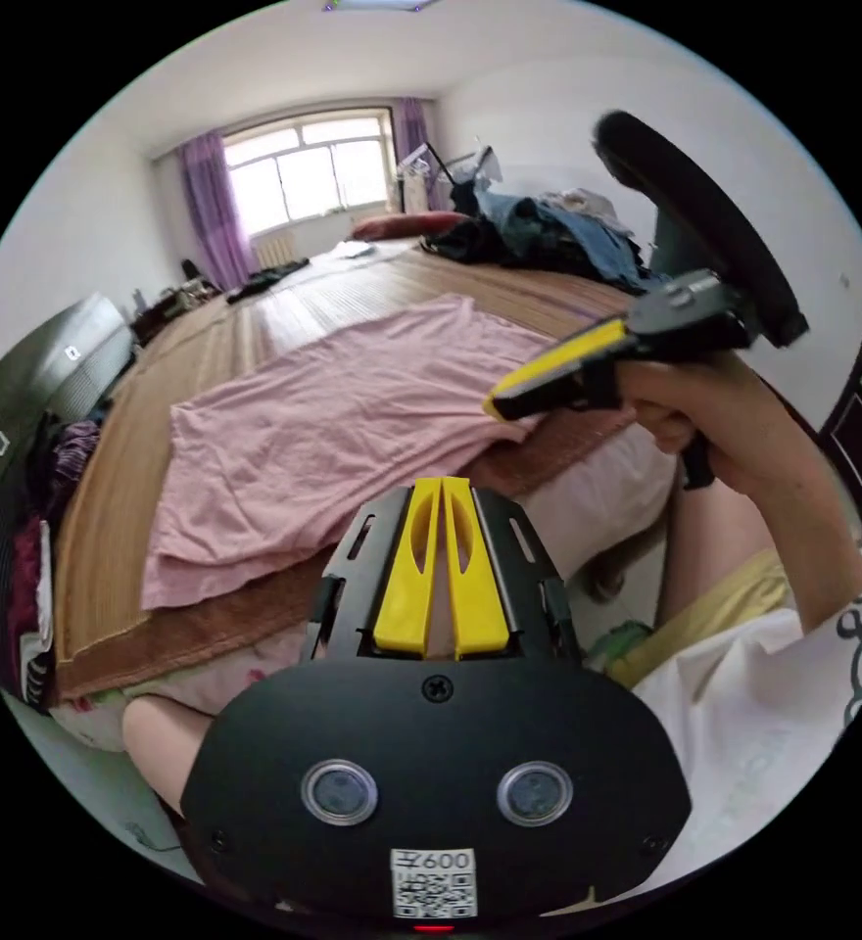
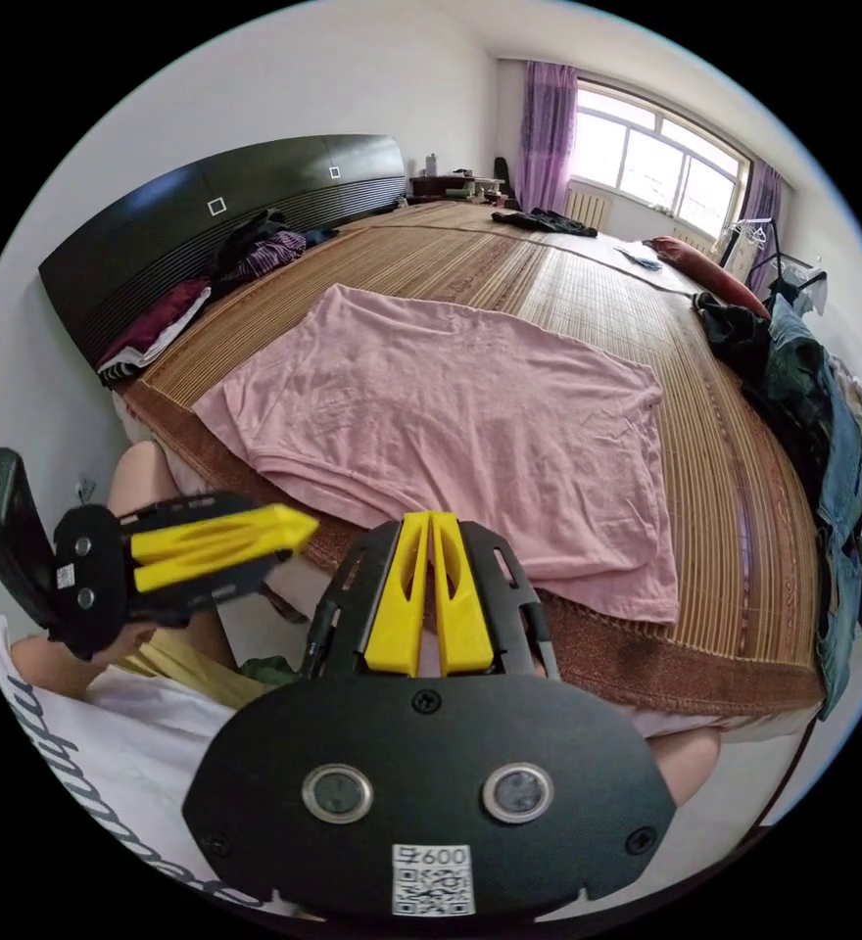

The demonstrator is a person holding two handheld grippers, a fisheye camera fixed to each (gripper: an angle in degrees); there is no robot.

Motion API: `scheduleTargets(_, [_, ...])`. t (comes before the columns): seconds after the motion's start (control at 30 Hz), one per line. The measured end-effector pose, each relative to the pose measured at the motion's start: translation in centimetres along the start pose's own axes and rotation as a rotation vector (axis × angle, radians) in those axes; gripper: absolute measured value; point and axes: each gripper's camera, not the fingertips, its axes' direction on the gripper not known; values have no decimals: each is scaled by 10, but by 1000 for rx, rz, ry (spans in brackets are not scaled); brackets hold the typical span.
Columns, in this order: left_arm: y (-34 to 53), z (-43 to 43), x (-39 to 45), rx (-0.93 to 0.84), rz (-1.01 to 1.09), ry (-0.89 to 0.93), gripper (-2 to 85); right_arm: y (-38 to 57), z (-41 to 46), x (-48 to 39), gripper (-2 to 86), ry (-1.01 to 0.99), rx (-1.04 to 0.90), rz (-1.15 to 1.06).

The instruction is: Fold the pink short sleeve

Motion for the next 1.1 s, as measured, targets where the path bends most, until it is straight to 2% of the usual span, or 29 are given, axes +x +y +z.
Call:
scheduleTargets(0.1, [-38, 11, -1, -20, -24, 8, 9, -2, -20, 3, -8, 52, 39, -42])
scheduleTargets(0.2, [-67, 33, 10, -110, -75, 43, 9, -1, -31, 10, -8, 18, 164, -48])
scheduleTargets(0.23, [-73, 38, 17, -124, -94, 47, 8, -2, -24, 18, -8, -12, 163, -41])
scheduleTargets(0.3, [-77, 39, 29, -127, -111, 47, 9, -3, -2, 33, -8, -34, 46, -66])
scheduleTargets(0.33, [-77, 27, 33, -89, -129, 48, 9, 5, 6, 47, -8, -45, -3, -77])
scheduleTargets(0.4, [-79, 9, 38, -87, -137, 36, 9, 30, -18, 83, -8, -119, 86, -6])
scheduleTargets(0.47, [-79, -21, 40, -109, -132, 17, 8, 64, -45, 136, -8, -242, 103, 65])
scheduleTargets(0.6, [-90, -61, 29, -175, -194, 8, 8, 110, -90, 213, -9, -349, 107, 136])
scheduleTargets(0.73, [-150, -96, 9, -101, -251, -106, 6, 131, -147, 276, -9, -269, 309, 183])
scheduleTargets(0.8, [-185, -92, 5, -104, -274, -88, 5, 126, -142, 291, -9, -216, 285, 168])
scheduleTargets(0.93, [-237, -56, 4, -296, -333, -16, 6, 138, -97, 321, -9, -73, 52, 168])
scheduleTargets(0.97, [-243, -61, 6, -291, -318, 5, 8, 155, -90, 329, -8, -20, 4, 154])
scheduleTargets(1.1, [-251, -106, -5, -255, -460, 55, 12, 224, -109, 361, -8, -30, 56, 196])
